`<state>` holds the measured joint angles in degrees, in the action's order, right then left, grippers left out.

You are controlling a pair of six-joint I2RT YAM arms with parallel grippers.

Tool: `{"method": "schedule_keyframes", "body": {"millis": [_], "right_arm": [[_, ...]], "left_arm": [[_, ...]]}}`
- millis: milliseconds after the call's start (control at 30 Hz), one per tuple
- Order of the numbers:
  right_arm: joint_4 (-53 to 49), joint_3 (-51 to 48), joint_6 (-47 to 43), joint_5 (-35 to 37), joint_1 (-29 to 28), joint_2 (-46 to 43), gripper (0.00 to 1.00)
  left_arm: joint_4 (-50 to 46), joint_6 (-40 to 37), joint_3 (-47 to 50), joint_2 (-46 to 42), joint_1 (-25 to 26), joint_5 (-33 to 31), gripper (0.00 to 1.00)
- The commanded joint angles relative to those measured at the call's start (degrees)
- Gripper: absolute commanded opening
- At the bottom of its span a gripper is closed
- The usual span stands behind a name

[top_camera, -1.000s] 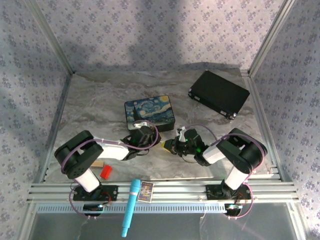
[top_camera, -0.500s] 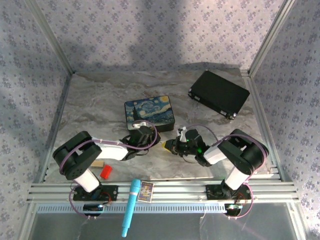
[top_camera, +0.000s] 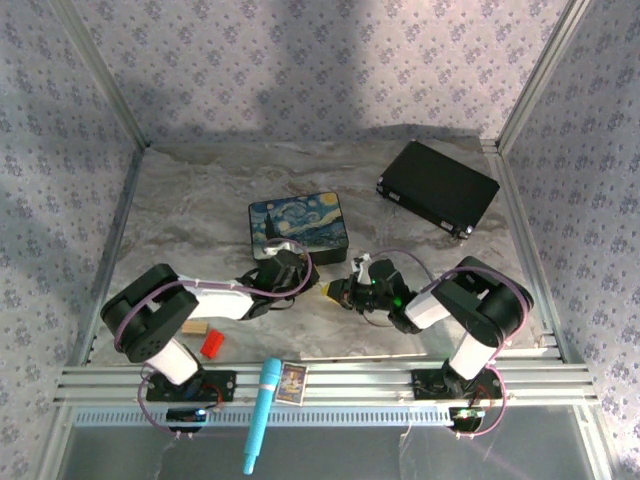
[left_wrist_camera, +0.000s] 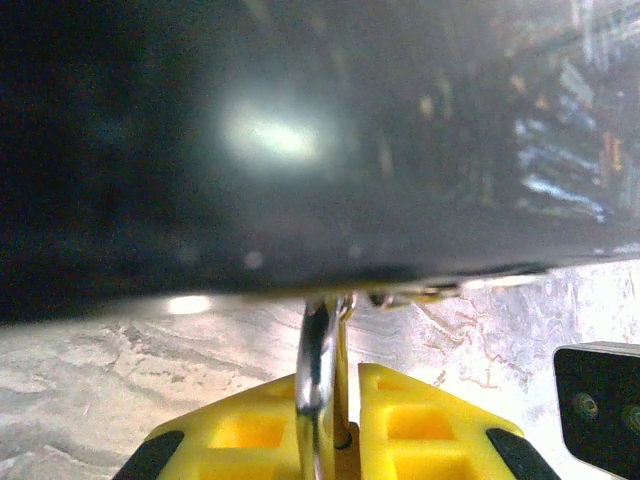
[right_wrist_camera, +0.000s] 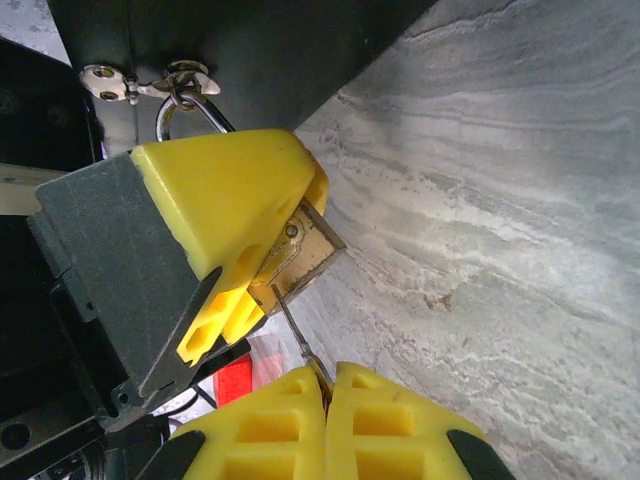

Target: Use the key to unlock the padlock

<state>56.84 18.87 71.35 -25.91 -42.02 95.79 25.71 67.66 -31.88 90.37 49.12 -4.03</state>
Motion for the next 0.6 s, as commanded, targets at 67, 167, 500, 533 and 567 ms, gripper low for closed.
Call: {"method": "schedule_keyframes", "body": {"millis": [67,167,500,533,567], "right_arm": [[-0.1,0.8,-0.9,0.2,0.1,0.2,0.00],[0.5,0.7,-0.4,0.8,0.0,0.9,0.00],[0.4,-0.9,-0.1,1.7,-0.2,1.1,0.00],[0.5,-0.6,-0.1,1.5,-0.4,1.4,0.00],[1.2,-0.4,0.0,1.5,-0.5,1.8,0.00]], "left_arm": [[3.7,1.4,-0.6,-2.3,-0.4,1.3,0.00],[2.7,1.1,-1.0,-2.5,-0.5,1.1,0.00],[1.9,0.5,-1.3,-3.1,-0.9,0.9,0.00],[1.8,0.5,-1.4,-3.2,-0.9,0.9,0.00],[1.8,0.6,-1.4,-3.2,-0.9,1.0,0.00]]}}
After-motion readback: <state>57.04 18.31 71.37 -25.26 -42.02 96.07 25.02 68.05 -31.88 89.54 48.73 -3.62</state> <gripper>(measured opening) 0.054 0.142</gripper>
